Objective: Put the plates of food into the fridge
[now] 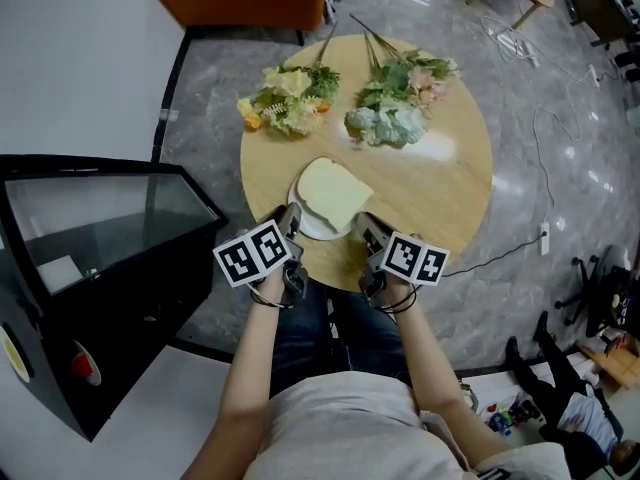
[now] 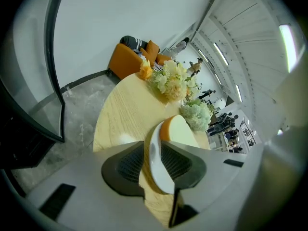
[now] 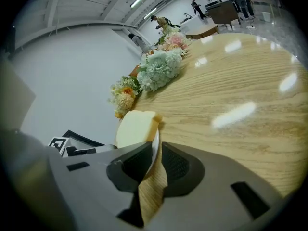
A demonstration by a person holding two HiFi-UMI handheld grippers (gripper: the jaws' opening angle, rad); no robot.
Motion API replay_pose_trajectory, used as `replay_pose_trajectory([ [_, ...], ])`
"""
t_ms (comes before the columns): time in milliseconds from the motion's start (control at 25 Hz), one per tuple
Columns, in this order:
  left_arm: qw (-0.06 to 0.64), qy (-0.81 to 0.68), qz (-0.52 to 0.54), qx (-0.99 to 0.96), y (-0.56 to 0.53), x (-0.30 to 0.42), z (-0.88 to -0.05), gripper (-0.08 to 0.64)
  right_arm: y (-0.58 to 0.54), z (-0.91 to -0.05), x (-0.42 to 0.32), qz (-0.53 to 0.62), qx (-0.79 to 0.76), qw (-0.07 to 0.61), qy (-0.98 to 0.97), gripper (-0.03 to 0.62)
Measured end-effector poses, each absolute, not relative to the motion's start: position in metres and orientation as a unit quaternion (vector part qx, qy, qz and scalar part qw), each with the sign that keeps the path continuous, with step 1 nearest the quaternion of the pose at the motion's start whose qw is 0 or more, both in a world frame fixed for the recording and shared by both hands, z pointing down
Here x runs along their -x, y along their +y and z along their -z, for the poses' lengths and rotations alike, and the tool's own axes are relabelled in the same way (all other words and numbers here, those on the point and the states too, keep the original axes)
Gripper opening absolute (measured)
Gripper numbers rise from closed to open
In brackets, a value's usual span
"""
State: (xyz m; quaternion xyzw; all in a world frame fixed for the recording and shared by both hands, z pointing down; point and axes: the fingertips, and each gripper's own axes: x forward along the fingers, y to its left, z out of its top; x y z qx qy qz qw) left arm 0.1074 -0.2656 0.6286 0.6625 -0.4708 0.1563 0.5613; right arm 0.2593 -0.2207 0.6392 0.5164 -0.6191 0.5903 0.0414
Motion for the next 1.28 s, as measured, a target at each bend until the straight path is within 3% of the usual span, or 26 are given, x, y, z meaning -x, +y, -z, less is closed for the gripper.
replay_pose_trajectory([
  [360, 0.575, -0.451, -0.157, -0.664, -0.271, -0.115, -0.632, 0.094, -0.223, -0.643, -0.256, -0.624, -0.497, 0.010, -0.603, 0.054],
  [600, 0.588, -0.450, -0.150, -0.655, -0.263, -0.119, -0.637, 0.051, -0.225, -0.644, -0.257, -0.650, -0.495, -0.042, -0.575, 0.052],
  [1280, 0.590, -0.449, -0.108, -0.663, -0.259, -0.117, -0.614, 0.044, -0.225, -0.615, -0.258, -0.627, -0.493, -0.063, -0.600, 0.037],
])
